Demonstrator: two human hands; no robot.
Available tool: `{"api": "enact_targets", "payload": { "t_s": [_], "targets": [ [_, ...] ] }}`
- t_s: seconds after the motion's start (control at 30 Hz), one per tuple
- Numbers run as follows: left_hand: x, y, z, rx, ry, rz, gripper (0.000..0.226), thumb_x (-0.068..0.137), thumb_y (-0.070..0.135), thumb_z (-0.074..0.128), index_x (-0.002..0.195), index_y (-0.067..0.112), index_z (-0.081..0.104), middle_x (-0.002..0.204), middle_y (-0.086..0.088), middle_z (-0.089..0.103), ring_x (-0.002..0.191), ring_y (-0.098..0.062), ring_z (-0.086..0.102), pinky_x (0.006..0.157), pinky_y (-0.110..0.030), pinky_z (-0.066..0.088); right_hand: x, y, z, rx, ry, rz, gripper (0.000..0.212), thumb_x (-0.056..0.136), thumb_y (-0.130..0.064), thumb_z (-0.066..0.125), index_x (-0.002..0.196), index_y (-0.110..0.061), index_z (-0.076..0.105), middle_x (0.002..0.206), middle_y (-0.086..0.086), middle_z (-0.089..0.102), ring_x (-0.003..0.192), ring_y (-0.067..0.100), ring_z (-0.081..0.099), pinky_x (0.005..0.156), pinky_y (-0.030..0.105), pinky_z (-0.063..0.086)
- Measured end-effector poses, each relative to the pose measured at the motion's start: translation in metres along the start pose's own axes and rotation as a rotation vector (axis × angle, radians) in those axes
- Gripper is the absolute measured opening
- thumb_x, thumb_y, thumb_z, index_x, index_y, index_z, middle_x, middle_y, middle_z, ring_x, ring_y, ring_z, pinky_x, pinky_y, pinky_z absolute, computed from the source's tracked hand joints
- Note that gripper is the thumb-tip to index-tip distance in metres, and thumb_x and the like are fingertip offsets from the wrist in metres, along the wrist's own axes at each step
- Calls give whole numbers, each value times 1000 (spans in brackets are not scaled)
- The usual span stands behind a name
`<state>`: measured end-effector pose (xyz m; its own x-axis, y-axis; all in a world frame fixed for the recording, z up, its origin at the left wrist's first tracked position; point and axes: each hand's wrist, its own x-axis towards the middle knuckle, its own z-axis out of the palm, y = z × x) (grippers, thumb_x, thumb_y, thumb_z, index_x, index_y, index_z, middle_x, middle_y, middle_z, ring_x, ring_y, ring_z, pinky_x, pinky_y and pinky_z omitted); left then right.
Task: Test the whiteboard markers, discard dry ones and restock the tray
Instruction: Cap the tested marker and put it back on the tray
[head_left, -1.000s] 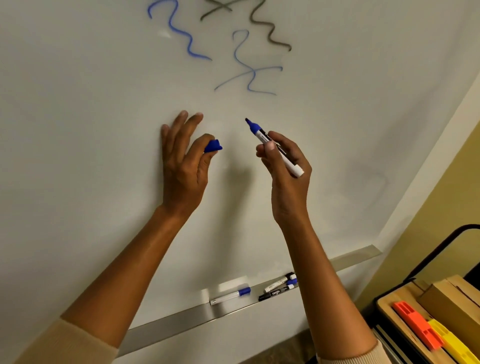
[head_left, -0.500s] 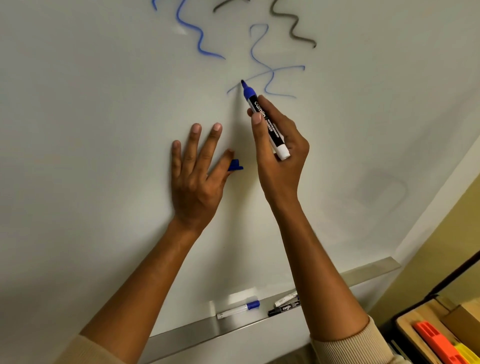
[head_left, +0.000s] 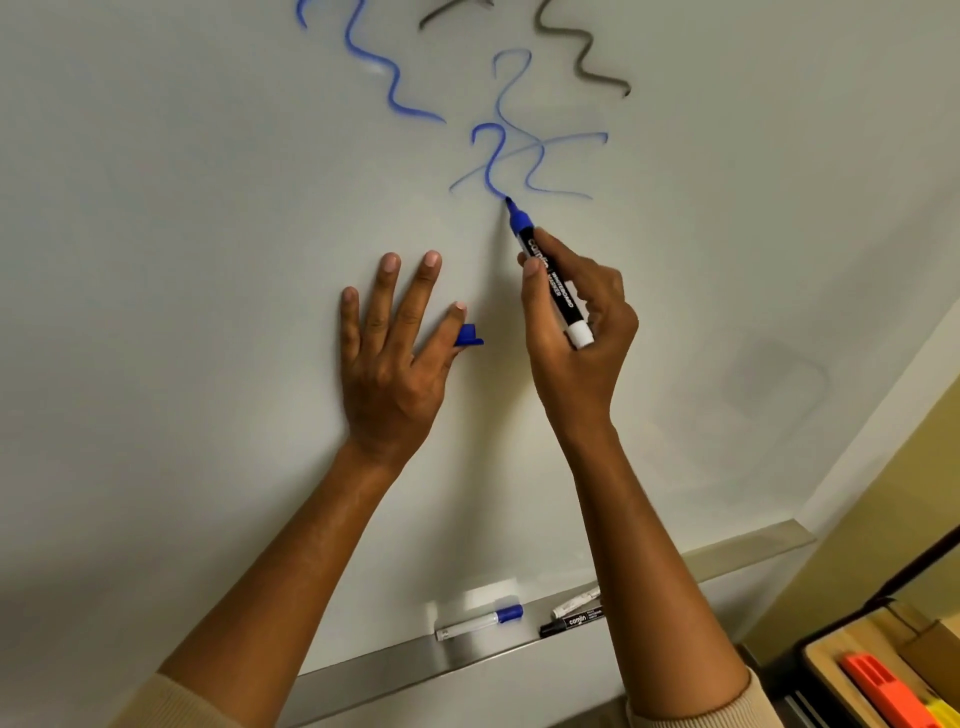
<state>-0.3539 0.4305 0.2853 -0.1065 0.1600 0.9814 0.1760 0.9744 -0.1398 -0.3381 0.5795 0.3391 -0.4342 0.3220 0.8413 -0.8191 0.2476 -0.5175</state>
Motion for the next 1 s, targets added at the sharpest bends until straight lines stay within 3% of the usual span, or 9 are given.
{"api": "enact_targets", "payload": {
  "t_s": [0.13,0.23,0.33,0.4,0.53,0.67,0.9,1.0],
  "targets": [
    [0,2,-3,-14,-29,-4,28,98,31,60,123,20,66,147,-12,46,139,-40,37,115,-57,24,-9,0,-18,12,-48,98,22,92,-12,67,113,-13,74,98,-9,73,95,20,68,81,30,55],
    [1,3,-7,-76,-80,-47,25,98,34,58,115,19,69,149,-10,44,142,-38,33,117,-57,19,-11,2,-36,79,-79,249,20,93,-12,68,112,-11,75,102,0,76,99,18,71,86,32,57],
    [-7,15,-21,-263,-163,-136,25,99,33,55,108,14,70,152,-12,39,146,-35,24,119,-56,10,-22,-1,-64,240,-71,392,24,96,-14,65,118,-6,71,102,10,76,98,18,72,85,26,55],
    [-20,24,-31,-411,-218,-193,26,99,31,53,108,12,68,153,-14,37,147,-33,21,120,-57,11,-41,0,-79,296,-153,437,26,98,-19,61,120,-7,69,103,12,75,96,22,72,83,28,53],
    [-58,44,-46,-645,-311,-303,23,98,23,55,111,7,67,151,-13,40,147,-30,24,115,-60,25,-86,8,-103,401,-276,573,39,95,-50,55,108,-19,77,101,14,76,97,34,71,92,43,52],
    [-92,64,-55,-796,-404,-423,26,98,22,56,118,8,65,147,-8,46,145,-24,29,113,-48,37,-117,14,-119,442,-258,722,63,84,-73,53,96,-17,80,91,17,76,91,36,72,104,56,45],
    [-132,85,-62,-849,-586,-411,34,97,36,49,121,16,64,136,3,54,135,-13,42,111,-26,38,-149,38,-139,305,-352,855,58,104,-47,31,91,-21,81,82,16,76,95,31,72,110,57,40],
    [-143,89,-74,-911,-719,-429,31,98,37,51,117,17,65,118,5,63,114,-8,57,99,-23,47,-157,47,-145,341,-396,948,61,106,-39,28,87,-15,81,77,19,74,89,29,72,105,50,46]
  ]
}}
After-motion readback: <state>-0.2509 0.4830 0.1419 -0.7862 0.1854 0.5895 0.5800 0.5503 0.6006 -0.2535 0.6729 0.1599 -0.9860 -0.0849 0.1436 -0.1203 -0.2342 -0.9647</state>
